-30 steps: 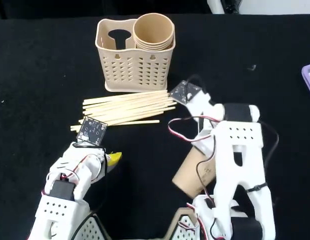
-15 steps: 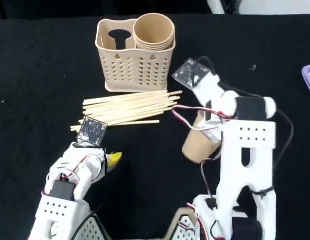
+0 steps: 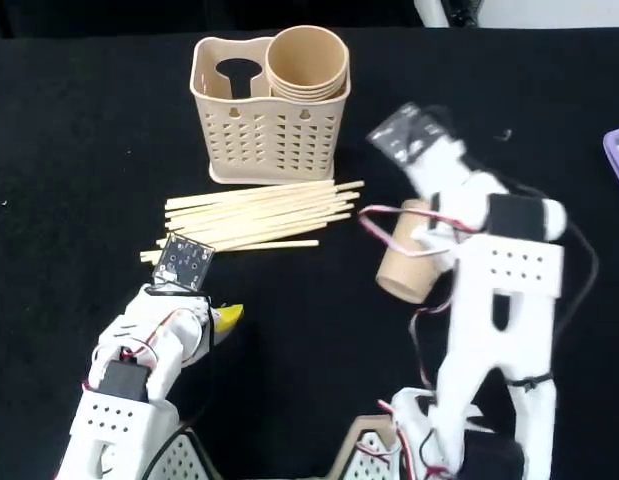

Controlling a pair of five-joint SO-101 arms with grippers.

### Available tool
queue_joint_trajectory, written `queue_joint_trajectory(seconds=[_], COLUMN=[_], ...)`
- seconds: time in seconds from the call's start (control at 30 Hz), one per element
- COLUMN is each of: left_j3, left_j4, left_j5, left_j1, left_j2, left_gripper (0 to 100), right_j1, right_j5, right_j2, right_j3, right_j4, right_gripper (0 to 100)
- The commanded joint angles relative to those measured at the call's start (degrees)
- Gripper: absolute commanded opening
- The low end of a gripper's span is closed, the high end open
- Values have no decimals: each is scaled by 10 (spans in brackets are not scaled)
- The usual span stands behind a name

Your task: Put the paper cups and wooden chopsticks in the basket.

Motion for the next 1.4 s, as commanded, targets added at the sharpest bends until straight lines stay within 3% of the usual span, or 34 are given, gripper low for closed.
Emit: queue_joint_trajectory(seconds=[0.0, 0.3, 0.73, 0.83, 1.0, 1.37], left_j3=[-5, -5, -4, -4, -4, -4], left_j4=[-10, -10, -11, -11, -11, -11], left_j5=[4, 3, 2, 2, 2, 1], left_j1=[-3, -3, -3, -3, -3, -4], left_j2=[-4, -4, -4, -4, -4, -4], left_gripper=[318, 318, 318, 318, 318, 318], right_j1=[22, 8, -9, -11, -11, -10], right_j5=[33, 142, 253, 271, 274, 172], right_j2=[56, 231, 449, 487, 514, 393], right_j3=[-6, -153, -317, -346, -366, -356], right_j4=[-44, 74, 164, 198, 215, 230], right_gripper=[243, 358, 335, 257, 10, 11])
